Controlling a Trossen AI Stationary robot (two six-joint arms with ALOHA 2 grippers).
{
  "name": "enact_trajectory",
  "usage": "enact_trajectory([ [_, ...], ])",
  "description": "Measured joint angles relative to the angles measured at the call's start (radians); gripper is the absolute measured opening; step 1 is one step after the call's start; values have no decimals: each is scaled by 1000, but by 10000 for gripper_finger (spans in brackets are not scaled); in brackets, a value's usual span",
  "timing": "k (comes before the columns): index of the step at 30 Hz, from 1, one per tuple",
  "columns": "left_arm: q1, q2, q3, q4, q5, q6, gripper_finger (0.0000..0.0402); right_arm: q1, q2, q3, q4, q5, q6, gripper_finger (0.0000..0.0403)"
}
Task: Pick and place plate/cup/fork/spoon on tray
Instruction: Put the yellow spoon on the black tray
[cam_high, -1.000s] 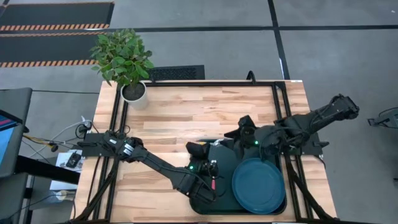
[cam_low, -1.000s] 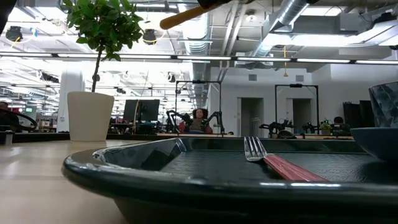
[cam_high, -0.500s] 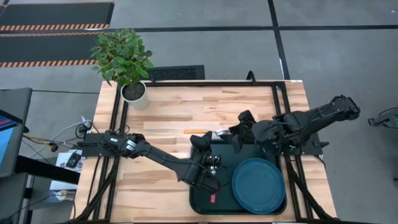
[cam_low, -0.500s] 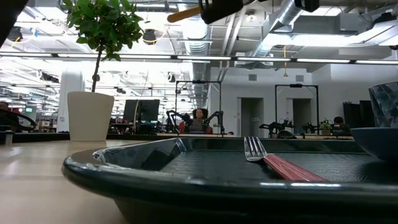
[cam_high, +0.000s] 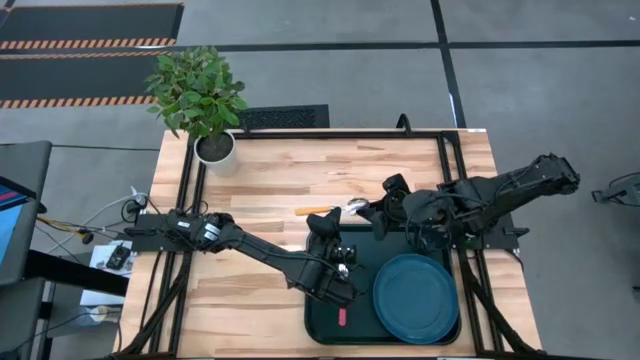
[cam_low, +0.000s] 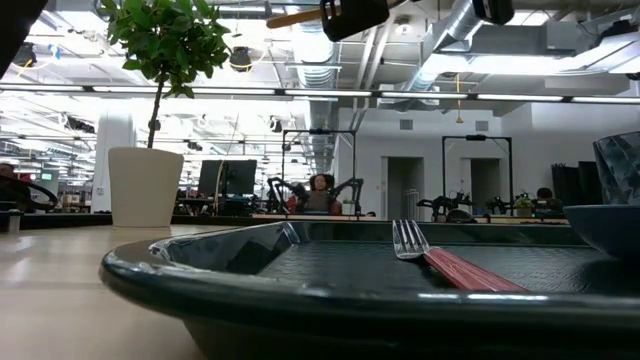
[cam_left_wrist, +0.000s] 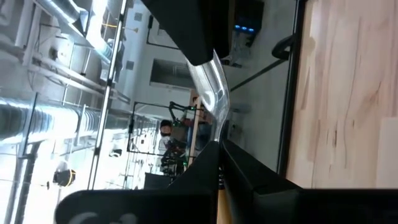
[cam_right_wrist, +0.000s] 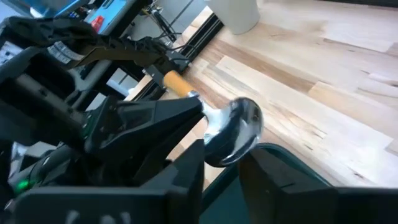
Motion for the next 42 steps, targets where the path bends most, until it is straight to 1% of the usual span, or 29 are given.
enact_trajectory([
  [3,0,0,0,0,0,10,0,-11,0,0,-1,0,-8,89],
  [10,0,0,0,0,-1,16,0,-17,0,0,0,0,-53,83],
  [12,-1,0,0,0,0,15,0,-17,0,0,-1,4,-84,68],
  [14,-1,0,0,3,3,16,0,-22,0,0,0,5,-107,38],
  [15,-1,0,0,5,12,16,0,-22,1,0,-1,7,-121,21],
  [16,-2,0,0,8,27,16,0,-22,1,0,-2,6,-137,13],
  [19,-4,1,0,20,68,-8,0,-22,1,0,-2,2,-149,14],
  [22,-10,1,0,21,112,-81,1,-23,1,0,-13,-1,-202,6],
  [24,-18,1,0,23,174,-166,8,-36,1,0,-20,-13,-238,7],
  [27,-42,1,0,22,302,-307,26,-75,-1,0,-46,-81,-315,4],
  [29,-64,1,0,23,405,-402,42,-120,-5,0,-74,-204,-417,4],
  [31,-88,1,0,37,530,-489,57,-174,-4,0,-133,-326,-454,3],
  [32,-100,1,0,54,596,-525,64,-201,-3,0,-175,-364,-455,3],
  [34,-127,0,0,100,714,-579,75,-247,11,-1,-220,-403,-457,3],
  [36,-164,-5,0,158,804,-591,81,-271,31,-3,-231,-447,-478,3],
  [38,-204,-21,0,233,850,-573,83,-271,64,-5,-220,-522,-515,2],
  [40,-238,-52,-1,312,887,-515,80,-254,112,-5,-197,-593,-544,2],
  [42,-264,-94,-1,429,952,-442,71,-228,172,-6,-180,-639,-562,2],
])
